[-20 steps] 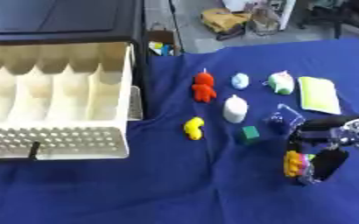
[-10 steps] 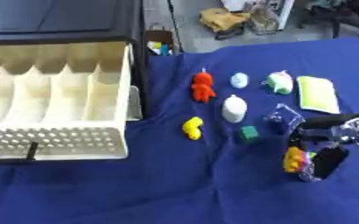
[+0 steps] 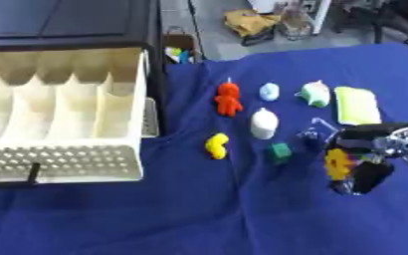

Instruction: Pick up objects from table and place into drawer.

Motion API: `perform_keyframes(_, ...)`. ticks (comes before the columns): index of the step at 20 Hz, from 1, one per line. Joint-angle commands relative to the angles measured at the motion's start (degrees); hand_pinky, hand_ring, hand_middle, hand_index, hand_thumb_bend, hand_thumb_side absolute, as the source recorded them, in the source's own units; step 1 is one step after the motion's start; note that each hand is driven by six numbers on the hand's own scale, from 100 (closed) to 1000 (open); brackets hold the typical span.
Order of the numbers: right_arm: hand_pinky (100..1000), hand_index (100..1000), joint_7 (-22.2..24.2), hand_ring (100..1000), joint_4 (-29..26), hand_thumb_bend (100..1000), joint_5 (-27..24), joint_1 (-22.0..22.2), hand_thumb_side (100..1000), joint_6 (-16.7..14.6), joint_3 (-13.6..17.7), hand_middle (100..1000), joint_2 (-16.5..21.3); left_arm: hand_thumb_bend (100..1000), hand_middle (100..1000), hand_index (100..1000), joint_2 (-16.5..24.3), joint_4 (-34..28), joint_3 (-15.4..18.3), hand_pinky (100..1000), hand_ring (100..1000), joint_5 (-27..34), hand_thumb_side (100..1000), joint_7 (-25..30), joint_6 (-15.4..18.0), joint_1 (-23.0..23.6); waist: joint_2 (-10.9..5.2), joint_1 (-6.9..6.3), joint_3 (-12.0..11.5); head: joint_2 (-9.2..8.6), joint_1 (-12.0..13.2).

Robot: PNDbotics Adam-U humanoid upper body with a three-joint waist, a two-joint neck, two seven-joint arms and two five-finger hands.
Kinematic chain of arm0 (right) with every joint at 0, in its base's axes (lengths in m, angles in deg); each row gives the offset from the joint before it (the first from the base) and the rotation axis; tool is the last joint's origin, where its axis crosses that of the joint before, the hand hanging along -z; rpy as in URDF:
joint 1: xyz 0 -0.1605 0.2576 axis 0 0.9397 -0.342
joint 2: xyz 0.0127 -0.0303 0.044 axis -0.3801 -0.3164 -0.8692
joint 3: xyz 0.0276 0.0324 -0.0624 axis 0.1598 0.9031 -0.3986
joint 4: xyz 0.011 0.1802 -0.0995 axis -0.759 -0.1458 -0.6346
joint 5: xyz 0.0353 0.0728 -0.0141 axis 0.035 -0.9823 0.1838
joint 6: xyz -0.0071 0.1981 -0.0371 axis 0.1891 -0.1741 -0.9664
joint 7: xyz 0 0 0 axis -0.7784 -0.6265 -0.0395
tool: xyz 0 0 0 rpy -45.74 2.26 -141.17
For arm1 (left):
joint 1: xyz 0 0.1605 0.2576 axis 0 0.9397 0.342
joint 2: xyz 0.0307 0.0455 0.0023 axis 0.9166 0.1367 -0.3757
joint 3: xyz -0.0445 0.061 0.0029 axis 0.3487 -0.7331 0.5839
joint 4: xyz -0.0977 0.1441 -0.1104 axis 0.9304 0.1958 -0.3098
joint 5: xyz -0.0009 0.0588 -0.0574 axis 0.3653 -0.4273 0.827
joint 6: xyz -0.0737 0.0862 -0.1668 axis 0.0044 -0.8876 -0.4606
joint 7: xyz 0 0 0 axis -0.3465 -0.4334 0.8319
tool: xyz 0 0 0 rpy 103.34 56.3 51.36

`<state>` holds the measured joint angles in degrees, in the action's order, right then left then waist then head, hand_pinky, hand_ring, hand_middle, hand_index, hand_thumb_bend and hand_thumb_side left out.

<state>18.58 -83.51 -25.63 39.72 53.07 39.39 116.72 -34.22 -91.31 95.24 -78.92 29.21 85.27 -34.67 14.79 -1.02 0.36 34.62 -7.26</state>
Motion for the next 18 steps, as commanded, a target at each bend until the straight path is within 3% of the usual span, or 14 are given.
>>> perform_keyframes(1, 713, 560, -0.6, 830, -1.9, 100, 0.6, -1.5, 295, 0.5, 1.4, 484, 2.7, 262, 604, 799, 0.9, -0.7, 0.0, 451, 665, -0.1, 981, 0.1, 0.0, -0.2, -1.14, 0.21, 0.0, -0.66, -0.1)
perform_keyframes(18, 709, 529, -2.9, 825, -11.4, 100, 1.4, -10.7, 367, -0.6, 2.9, 455, 5.2, 258, 605, 797, 1.5, -0.7, 0.1, 450, 664, 0.1, 980, 0.0, -0.4, 0.1, -2.07, 1.35, -0.2, -0.30, 0.2)
